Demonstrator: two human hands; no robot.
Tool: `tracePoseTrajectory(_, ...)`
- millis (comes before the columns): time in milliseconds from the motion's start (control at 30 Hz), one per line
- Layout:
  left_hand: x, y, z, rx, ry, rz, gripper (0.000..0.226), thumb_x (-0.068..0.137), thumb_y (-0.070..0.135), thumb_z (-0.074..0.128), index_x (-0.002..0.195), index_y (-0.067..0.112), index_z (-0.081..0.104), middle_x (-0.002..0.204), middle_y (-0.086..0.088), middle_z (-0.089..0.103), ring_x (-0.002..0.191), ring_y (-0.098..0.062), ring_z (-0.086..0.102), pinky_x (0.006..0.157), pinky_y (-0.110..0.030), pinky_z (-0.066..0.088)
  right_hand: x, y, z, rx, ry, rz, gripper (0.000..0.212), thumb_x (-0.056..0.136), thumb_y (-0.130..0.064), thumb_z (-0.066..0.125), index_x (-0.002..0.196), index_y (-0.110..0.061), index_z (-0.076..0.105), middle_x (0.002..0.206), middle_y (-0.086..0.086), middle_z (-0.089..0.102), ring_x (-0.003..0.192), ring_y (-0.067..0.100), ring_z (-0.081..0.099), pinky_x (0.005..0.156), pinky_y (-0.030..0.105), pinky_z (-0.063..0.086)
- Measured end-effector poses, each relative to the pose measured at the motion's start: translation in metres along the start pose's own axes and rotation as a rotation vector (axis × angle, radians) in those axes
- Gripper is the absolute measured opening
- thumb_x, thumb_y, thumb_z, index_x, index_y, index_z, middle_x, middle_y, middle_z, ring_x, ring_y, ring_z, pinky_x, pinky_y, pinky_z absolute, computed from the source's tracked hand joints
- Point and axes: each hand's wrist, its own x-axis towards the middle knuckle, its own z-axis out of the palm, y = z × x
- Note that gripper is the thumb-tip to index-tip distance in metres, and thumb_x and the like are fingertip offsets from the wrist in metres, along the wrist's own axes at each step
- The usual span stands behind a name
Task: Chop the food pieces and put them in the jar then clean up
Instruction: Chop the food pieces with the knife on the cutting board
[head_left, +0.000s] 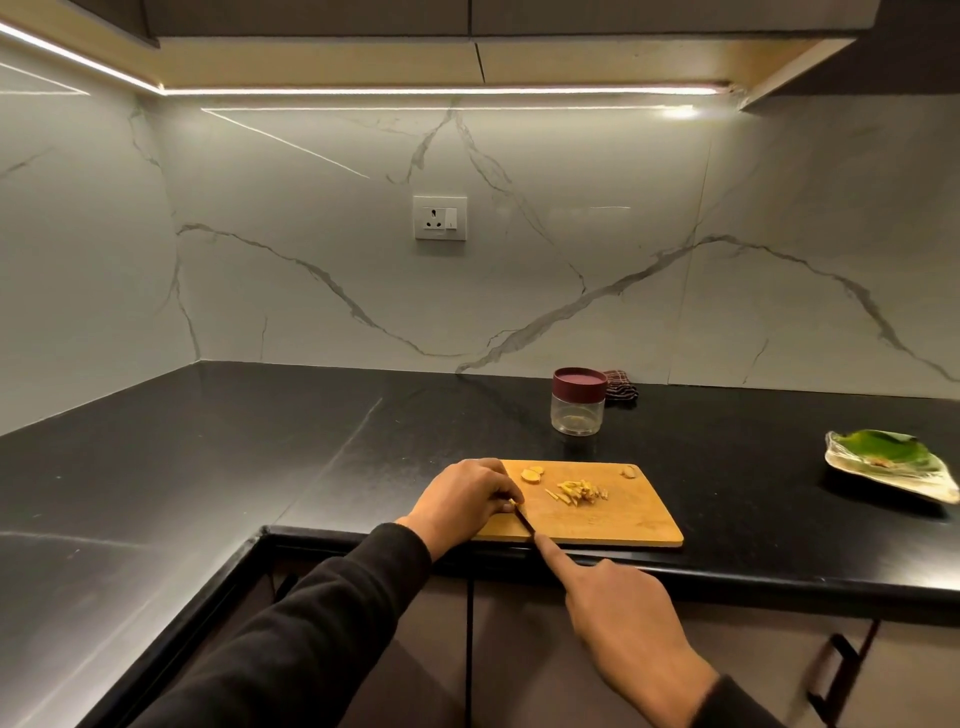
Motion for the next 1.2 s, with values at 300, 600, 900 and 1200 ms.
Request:
tracePoseTrajectory(300, 0.007, -0.001, 0.001, 0.027, -0.115, 0.008, 0.049, 0.101, 0.017, 0.057, 0.146, 0.032, 0.048, 0.132, 0.004, 0.053, 0.110, -0.011, 0.057, 0.099, -0.026, 0.050, -0.001, -0.001, 0.002, 0.056, 0.027, 0.018, 0.067, 0.108, -0.025, 0.040, 0.158, -0.044, -0.001, 0.089, -0.002, 0.049, 0.076, 0.016, 0.047, 0.070, 0.032, 0.038)
tracePoseTrajectory(600, -0.006, -0.002, 0.007, -0.119, 0.091, -0.065, 0.017, 0.093, 0.019, 0.069, 0.108, 0.023, 0.062, 0.104, 0.007, 0.067, 0.091, -0.005, 0.061, 0.081, -0.015, 0.052, 0.015, 0.005, 0.006, 0.255, 0.104, -0.011, 0.057, 0.109, -0.037, 0.029, 0.157, -0.048, 0.002, 0.081, -0.007, 0.053, 0.066, 0.007, 0.049, 0.063, 0.025, 0.042)
tracePoseTrajectory(900, -0.010, -0.003, 0.006, -0.131, 0.115, -0.030, 0.011, 0.093, 0.022, 0.069, 0.103, 0.023, 0.075, 0.107, 0.009, 0.069, 0.095, -0.003, 0.062, 0.084, -0.004, 0.042, 0.018, 0.023, 0.007, 0.334, 0.164, 0.094, 0.057, 0.108, -0.036, 0.033, 0.159, -0.041, 0.009, 0.082, -0.010, 0.055, 0.072, 0.006, 0.054, 0.064, 0.024, 0.044)
tracePoseTrajectory(1200, -0.007, -0.004, 0.000, -0.122, 0.098, -0.033, 0.011, 0.092, 0.022, 0.071, 0.101, 0.021, 0.077, 0.101, 0.007, 0.073, 0.089, -0.004, 0.064, 0.082, -0.005, 0.045, 0.018, 0.015, 0.010, 0.364, 0.164, 0.056, 0.057, 0.108, -0.036, 0.033, 0.159, -0.043, 0.007, 0.080, -0.009, 0.056, 0.069, 0.008, 0.055, 0.062, 0.022, 0.045)
